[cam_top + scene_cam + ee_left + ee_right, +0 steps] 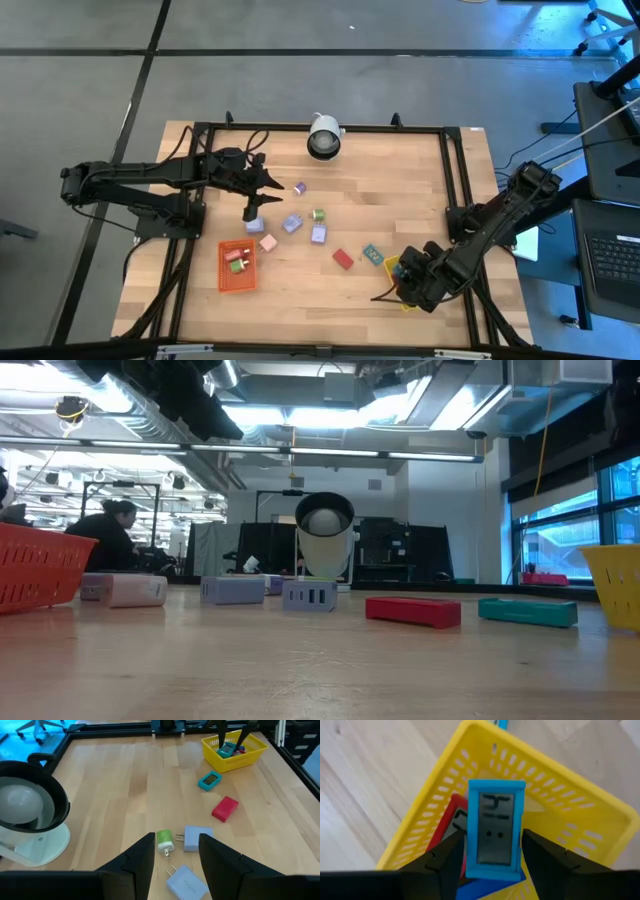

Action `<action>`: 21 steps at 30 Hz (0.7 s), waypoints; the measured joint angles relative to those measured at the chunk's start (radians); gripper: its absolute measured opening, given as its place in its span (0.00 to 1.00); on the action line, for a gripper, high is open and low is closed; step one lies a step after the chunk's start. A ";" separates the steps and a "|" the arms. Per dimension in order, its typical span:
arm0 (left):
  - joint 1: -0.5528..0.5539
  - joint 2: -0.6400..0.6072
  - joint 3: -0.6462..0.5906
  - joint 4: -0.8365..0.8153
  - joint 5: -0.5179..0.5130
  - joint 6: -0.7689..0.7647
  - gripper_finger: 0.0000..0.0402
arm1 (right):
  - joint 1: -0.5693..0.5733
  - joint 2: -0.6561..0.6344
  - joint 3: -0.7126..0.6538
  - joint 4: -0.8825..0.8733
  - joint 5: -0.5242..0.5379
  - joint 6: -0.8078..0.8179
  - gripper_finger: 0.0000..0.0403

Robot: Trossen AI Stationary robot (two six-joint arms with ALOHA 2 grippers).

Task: Pick & Place Office items
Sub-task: Put the top light blue digital clock into the yellow basket, then put the light blue digital clock into the yellow basket

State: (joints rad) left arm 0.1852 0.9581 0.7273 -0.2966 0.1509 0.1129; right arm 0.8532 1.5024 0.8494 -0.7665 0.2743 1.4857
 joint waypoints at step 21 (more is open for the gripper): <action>0.000 0.000 0.024 -0.001 -0.022 -0.014 0.37 | -0.050 -0.212 0.002 -0.017 0.288 -0.027 0.60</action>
State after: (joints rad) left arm 0.1852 0.9581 0.7513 -0.2973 0.1290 0.0993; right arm 0.8035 1.2903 0.8516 -0.7832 0.5623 1.4586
